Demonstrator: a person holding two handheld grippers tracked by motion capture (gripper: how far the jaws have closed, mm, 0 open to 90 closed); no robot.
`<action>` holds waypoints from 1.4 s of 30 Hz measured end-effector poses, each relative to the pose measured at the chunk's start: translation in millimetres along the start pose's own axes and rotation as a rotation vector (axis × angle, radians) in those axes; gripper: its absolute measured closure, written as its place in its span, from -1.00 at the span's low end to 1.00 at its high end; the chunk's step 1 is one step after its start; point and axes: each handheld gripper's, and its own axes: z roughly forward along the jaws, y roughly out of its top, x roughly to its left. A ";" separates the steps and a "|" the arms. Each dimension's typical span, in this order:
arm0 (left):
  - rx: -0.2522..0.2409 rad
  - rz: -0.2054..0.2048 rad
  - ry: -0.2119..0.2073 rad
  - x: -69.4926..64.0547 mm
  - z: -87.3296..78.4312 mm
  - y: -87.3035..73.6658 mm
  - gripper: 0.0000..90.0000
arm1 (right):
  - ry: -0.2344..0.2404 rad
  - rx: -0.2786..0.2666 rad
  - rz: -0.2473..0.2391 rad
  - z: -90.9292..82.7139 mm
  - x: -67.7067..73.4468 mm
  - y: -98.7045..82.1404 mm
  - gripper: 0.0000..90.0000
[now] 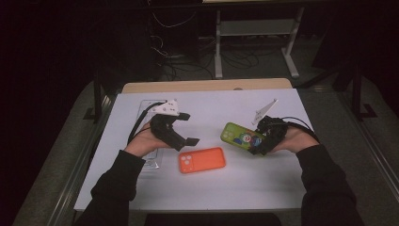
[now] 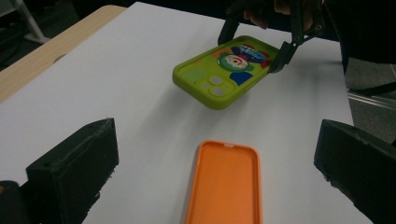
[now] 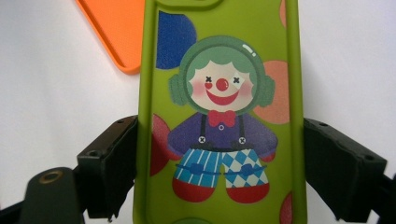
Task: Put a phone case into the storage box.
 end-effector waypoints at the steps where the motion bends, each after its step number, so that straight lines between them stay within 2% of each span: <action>1: -0.002 0.002 -0.008 0.5 2.5 2.0 -1.00 | 0.009 0.001 0.002 0.0 -1.0 0.8 -0.66; 7: 0.014 0.033 -0.045 -1.6 13.0 7.6 -1.00 | 0.033 0.013 -0.019 4.0 -2.0 3.1 -0.66; 13: 0.057 0.069 -0.088 -6.7 17.6 7.0 -1.00 | 0.059 0.036 -0.076 10.7 9.3 8.8 -0.66; 16: 0.087 0.087 -0.094 -11.1 20.7 5.7 -1.00 | 0.069 0.046 -0.096 13.4 14.6 11.2 -0.66; 24: 0.132 0.130 -0.146 -23.5 32.3 5.7 -1.00 | 0.104 0.064 -0.159 17.8 31.2 20.2 -0.66; 28: 0.165 0.157 -0.156 -28.0 39.1 5.0 -1.00 | 0.111 0.069 -0.193 19.6 39.3 26.5 -0.66; 30: 0.173 0.158 -0.164 -29.7 41.1 4.5 -1.00 | 0.115 0.072 -0.205 19.9 43.1 29.2 -0.66; 37: 0.205 0.185 -0.185 -36.3 49.5 2.8 -1.00 | 0.122 0.053 -0.255 17.9 53.8 38.3 -0.66; 38: 0.211 0.202 -0.185 -36.2 50.6 2.7 -1.00 | 0.129 0.054 -0.257 17.4 55.4 39.5 -0.66; 42: 0.226 0.210 -0.195 -39.1 55.8 0.4 -1.00 | 0.137 0.041 -0.289 17.0 61.2 44.4 -0.66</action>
